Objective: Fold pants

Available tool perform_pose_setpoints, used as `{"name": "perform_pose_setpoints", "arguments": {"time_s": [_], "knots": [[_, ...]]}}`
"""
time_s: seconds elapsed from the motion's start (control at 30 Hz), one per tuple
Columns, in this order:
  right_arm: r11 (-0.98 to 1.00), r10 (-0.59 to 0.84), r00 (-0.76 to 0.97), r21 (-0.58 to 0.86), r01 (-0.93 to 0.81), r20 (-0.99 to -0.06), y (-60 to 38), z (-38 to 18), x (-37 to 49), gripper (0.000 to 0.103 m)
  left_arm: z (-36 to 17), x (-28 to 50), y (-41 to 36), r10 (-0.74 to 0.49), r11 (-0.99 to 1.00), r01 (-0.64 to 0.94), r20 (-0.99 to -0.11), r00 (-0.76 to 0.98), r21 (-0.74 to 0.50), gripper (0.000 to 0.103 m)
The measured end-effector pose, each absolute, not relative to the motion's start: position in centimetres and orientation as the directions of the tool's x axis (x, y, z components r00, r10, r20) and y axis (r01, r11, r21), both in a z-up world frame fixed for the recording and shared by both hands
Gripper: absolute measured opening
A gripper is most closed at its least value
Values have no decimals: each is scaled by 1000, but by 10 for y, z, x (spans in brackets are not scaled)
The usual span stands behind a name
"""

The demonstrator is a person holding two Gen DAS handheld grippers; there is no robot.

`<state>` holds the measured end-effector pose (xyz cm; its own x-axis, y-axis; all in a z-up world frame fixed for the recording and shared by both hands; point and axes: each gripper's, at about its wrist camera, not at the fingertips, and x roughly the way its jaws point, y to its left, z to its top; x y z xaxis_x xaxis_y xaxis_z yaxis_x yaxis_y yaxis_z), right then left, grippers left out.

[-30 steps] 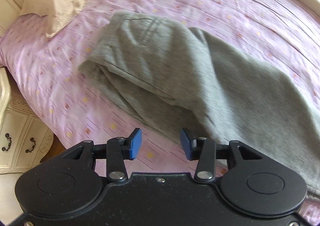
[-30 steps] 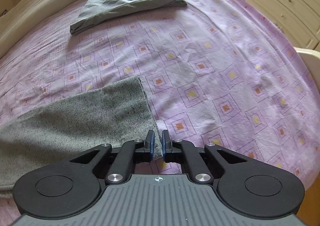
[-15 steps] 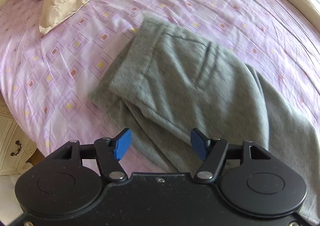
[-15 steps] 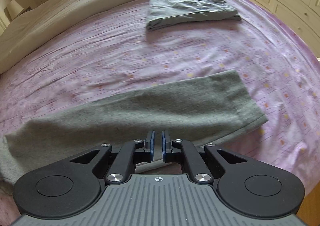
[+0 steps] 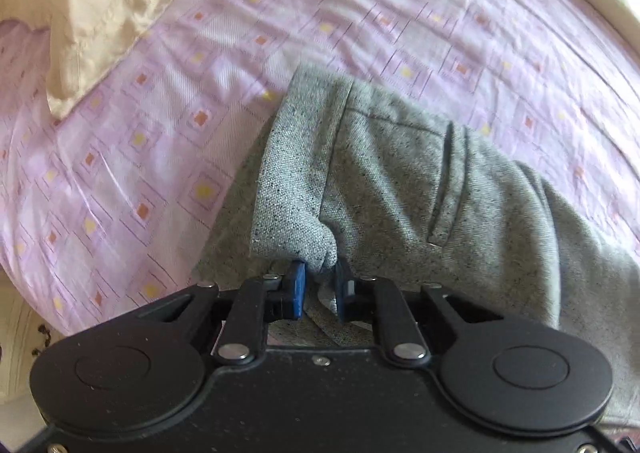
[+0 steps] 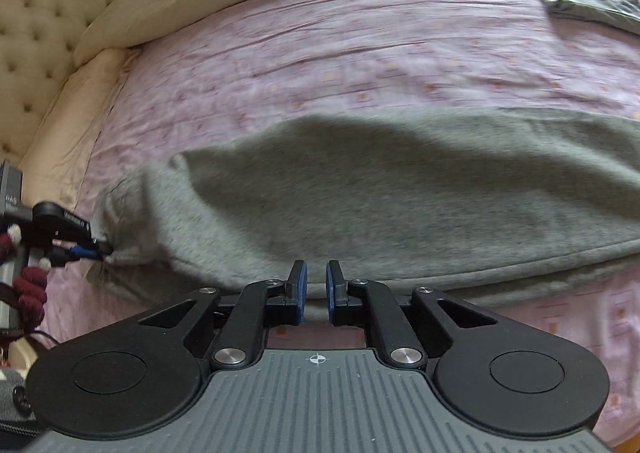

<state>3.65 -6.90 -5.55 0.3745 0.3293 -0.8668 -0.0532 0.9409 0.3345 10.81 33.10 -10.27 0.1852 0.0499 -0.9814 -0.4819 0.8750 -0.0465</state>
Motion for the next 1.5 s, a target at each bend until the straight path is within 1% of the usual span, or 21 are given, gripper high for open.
{"name": "perform_pose_setpoints", "arguments": {"time_s": [0.03,0.1,0.3,0.43,0.57,0.6,0.77,0.83,0.87,0.9,0.93,0.97,1.0,1.07,1.17,1.27,1.37,1.47,1.5], "knots": [[936,349,361,341,-87,-865,-58,-57,38,24,-96,107,333,50,883,-466,-979,199,-50,19],[926,375,336,336,-172,-864,-30,-60,39,30,-85,105,335,44,900,-432,-975,216,-55,19],[879,370,283,235,-415,-885,40,-75,43,31,-76,108,342,25,916,-395,-976,217,-64,19],[838,329,271,148,-525,-905,71,-86,46,31,-78,111,343,15,921,-384,-980,201,-65,19],[801,281,302,49,-596,-911,91,-95,46,32,-79,114,344,1,923,-377,-982,191,-72,19],[789,271,307,29,-613,-912,96,-98,46,34,-78,114,345,-4,922,-380,-982,189,-77,19],[712,254,294,-27,-701,-921,116,-107,39,35,-77,115,350,-36,906,-409,-982,186,-111,19],[672,212,333,-111,-732,-919,123,-112,31,35,-78,116,348,-33,911,-398,-982,184,-105,19],[658,181,372,-169,-734,-911,125,-114,29,35,-78,116,348,-32,913,-394,-982,184,-104,19],[660,162,394,-197,-725,-905,125,-115,30,32,-79,115,348,-32,914,-392,-982,184,-103,19],[678,164,394,-187,-711,-904,122,-114,32,9,-79,115,348,-33,914,-393,-982,184,-104,19],[712,183,380,-144,-688,-907,118,-110,38,4,-79,114,350,-37,911,-397,-982,186,-109,19],[740,198,374,-112,-663,-906,113,-105,43,4,-77,114,351,-38,909,-402,-981,191,-114,19],[759,227,394,-92,-645,-890,105,-91,44,4,-70,111,352,-38,908,-402,-978,207,-120,18],[757,278,400,-57,-651,-873,94,-66,38,4,-51,103,354,-48,913,-383,-970,238,-140,18],[736,294,376,-43,-676,-878,92,-58,27,4,-45,92,356,-58,914,-378,-969,239,-148,19],[710,267,328,-45,-703,-906,102,-80,22,4,-68,83,355,-48,920,-375,-984,170,-110,19],[705,202,254,-39,-708,-946,113,-110,26,9,-109,78,358,-34,916,-400,-999,29,-43,21],[713,194,244,-34,-700,-950,114,-114,26,10,-114,76,361,-35,906,-423,-999,12,-37,21]]}}
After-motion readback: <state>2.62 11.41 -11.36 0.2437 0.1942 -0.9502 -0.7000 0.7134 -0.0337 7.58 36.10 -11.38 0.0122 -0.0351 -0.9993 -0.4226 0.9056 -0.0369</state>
